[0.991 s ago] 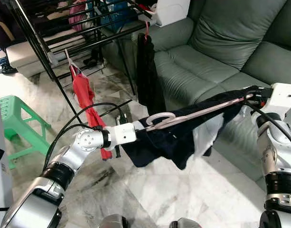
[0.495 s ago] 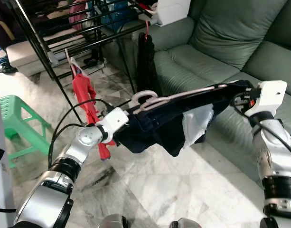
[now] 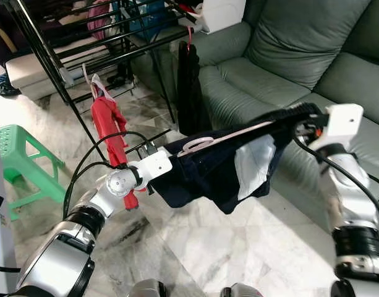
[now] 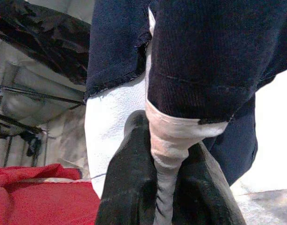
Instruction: Hang hanger
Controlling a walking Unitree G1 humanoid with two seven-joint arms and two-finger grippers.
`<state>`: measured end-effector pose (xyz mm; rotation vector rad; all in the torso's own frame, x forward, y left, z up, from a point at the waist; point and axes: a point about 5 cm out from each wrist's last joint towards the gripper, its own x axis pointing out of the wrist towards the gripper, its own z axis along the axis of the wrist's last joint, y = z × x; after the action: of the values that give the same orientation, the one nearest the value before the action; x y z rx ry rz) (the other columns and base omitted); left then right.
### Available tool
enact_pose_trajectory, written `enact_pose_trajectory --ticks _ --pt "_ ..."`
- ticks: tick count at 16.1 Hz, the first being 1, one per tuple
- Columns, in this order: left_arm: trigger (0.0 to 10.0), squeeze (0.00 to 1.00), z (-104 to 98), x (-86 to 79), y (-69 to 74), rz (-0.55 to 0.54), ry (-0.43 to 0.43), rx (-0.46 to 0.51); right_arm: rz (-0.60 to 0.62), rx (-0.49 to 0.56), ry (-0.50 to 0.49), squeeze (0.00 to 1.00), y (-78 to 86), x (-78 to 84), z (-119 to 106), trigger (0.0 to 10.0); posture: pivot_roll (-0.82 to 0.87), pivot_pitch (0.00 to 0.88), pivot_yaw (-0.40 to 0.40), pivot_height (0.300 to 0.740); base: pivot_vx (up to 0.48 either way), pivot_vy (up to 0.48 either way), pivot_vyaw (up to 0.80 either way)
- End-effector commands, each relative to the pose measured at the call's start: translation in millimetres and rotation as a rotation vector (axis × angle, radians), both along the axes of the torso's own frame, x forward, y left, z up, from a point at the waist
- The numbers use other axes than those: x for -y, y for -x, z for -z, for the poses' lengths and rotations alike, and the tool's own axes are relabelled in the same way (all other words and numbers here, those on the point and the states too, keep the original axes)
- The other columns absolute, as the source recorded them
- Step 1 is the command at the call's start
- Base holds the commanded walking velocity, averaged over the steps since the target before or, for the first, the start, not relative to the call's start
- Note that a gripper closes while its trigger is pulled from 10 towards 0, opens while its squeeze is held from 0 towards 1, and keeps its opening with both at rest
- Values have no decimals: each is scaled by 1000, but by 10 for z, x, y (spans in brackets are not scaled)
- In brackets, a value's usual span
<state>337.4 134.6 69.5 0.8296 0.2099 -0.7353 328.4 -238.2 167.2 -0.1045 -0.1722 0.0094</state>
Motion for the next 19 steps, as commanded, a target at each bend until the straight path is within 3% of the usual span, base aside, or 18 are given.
enact_pose_trajectory --ticks 1,2,3,4,5,7,9,10,12,13,16,17,18,19 --pt "0 0 107 -65 18 -58 -58 -27 22 86 -17 0 -90 -85 -179 0 -75 20 69 740 0 0 0" --pt "0 0 107 -65 18 -58 -58 -27 22 86 -17 0 -90 -85 -179 0 -75 20 69 740 0 0 0" --pt "0 0 107 37 22 -33 -58 -8 -7 96 -25 0 -147 -229 -196 0 -75 18 70 740 0 0 0" --pt "0 0 115 213 43 22 -62 9 -68 122 -52 0 -242 -520 -258 0 -69 15 73 740 0 0 0" --pt "0 0 141 273 66 64 -98 16 -100 143 -74 0 -298 -688 -319 0 -67 15 74 740 0 0 0" --pt "0 0 194 261 77 24 -91 -17 -136 153 -107 0 -343 -843 -371 0 -64 15 75 740 0 0 0" --pt "0 0 200 265 52 -58 -35 -38 -277 139 -157 0 -305 -1084 -376 0 -61 15 74 740 0 0 0" --pt "0 0 194 274 28 -138 49 -73 -392 130 -152 0 -235 -1247 -356 0 -61 15 74 740 0 0 0" --pt "0 0 198 258 23 -137 19 -59 -583 110 -183 0 -69 -1403 -330 0 -66 16 75 740 0 0 0" --pt "0 0 211 260 29 -159 49 -81 -708 58 -152 0 52 -1495 -251 0 -66 16 75 740 0 0 0" --pt "0 0 154 322 -31 -298 258 -163 -927 -132 136 0 373 -1617 222 0 -69 12 74 740 0 0 0" --pt "0 0 97 313 -89 -403 370 -180 -878 -190 288 0 399 -1557 416 0 -69 12 74 740 0 0 0" --pt "0 0 62 278 -126 -479 441 -189 -822 -209 352 0 391 -1473 480 0 -66 10 71 740 0 0 0" --pt "0 0 35 164 -164 -588 508 -184 -686 -211 327 0 321 -1297 489 0 -66 10 71 740 0 0 0"
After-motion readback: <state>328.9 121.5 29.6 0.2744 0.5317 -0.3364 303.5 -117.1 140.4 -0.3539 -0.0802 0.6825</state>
